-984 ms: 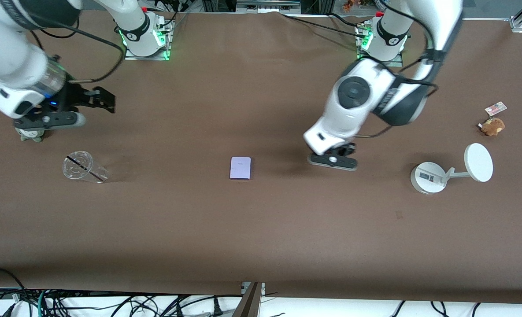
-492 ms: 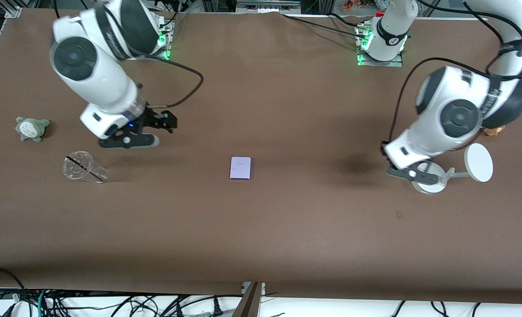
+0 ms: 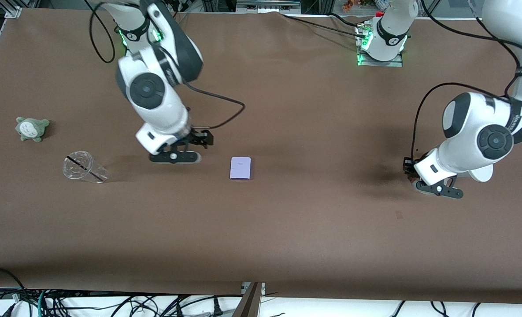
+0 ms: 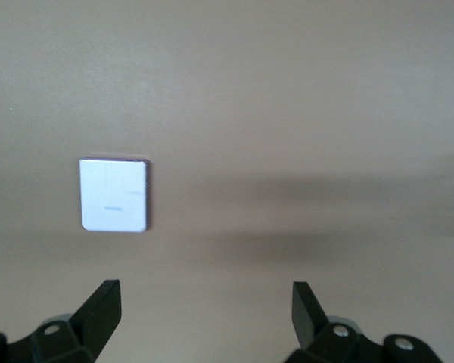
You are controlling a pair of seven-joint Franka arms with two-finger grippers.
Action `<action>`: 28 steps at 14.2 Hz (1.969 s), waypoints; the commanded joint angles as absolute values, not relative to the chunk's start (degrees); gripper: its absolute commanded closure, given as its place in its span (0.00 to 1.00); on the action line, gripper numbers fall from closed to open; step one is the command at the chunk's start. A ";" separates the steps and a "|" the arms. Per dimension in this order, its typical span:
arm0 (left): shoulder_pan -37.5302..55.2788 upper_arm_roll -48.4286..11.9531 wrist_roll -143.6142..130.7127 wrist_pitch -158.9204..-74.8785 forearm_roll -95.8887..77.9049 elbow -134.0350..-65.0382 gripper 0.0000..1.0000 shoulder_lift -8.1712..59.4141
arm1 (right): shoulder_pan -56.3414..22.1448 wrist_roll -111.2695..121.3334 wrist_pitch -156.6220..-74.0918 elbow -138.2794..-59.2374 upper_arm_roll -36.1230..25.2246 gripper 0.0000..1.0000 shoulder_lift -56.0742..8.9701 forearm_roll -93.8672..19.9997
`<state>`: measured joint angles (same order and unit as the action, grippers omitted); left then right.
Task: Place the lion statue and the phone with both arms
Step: 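Carry the lion toward the white lamp while the right gripper reaches the phone, then lower the lion beside the lamp while the right gripper grasps the phone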
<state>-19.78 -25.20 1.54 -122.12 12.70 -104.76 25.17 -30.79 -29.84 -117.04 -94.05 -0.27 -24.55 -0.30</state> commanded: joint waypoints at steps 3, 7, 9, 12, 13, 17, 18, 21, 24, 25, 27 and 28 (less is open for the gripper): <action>-21.97 -25.58 1.76 -131.21 12.21 -110.83 0.92 27.24 | -34.36 -32.08 -121.55 -88.00 -0.70 0.00 -33.82 -0.97; -22.85 -24.87 0.88 -133.49 12.39 -110.74 0.92 29.26 | -35.94 -34.01 -123.30 -83.24 -0.70 0.00 -39.72 -0.97; -23.03 -24.79 0.62 -134.21 12.39 -110.66 0.92 29.79 | -36.39 -34.01 -126.28 -83.23 -0.70 0.00 -41.21 -0.97; -22.68 -24.79 -2.19 -134.30 12.48 -110.65 0.92 30.23 | -37.00 -34.01 -130.76 -83.23 -0.70 0.00 -44.02 -0.88; -22.68 -24.79 -2.20 -134.30 12.83 -110.57 0.92 30.41 | -37.35 -33.84 -132.09 -83.23 -0.70 0.00 -44.73 -0.88; -22.15 -24.79 -2.37 -134.30 14.68 -110.48 0.91 31.29 | -37.97 -35.42 -135.08 -83.23 -0.70 0.00 -46.67 -0.88; -22.06 -24.87 -2.37 -134.30 14.68 -110.48 0.90 31.46 | -38.23 -35.51 -135.87 -83.23 -0.70 0.00 -47.10 -0.88; -21.80 -24.87 -2.37 -134.30 14.68 -110.48 0.90 31.82 | -38.23 -35.51 -137.11 -83.23 -0.70 0.00 -48.07 -0.79; -21.62 -24.87 -2.37 -134.30 14.68 -110.48 0.87 32.60 | -38.23 -35.60 -137.11 -83.23 -0.70 0.00 -48.78 -0.70; -21.53 -24.87 -2.37 -134.30 14.68 -110.48 0.78 32.61 | -38.23 -35.60 -137.11 -83.15 -0.70 0.00 -48.87 -0.62; -21.53 -24.96 -2.55 -134.30 14.68 -110.39 0.01 32.61 | -38.23 -35.60 -137.11 -82.88 -0.70 0.00 -49.30 -0.62; -21.62 -24.96 -2.55 -134.21 14.68 -110.39 0.00 32.61 | -38.23 -35.68 -137.11 -82.79 -0.70 0.00 -49.57 -0.62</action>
<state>-21.70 -24.83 -1.44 -133.80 13.39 -110.57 32.47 -37.69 -34.86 -136.89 -84.71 -0.29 -48.10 -0.30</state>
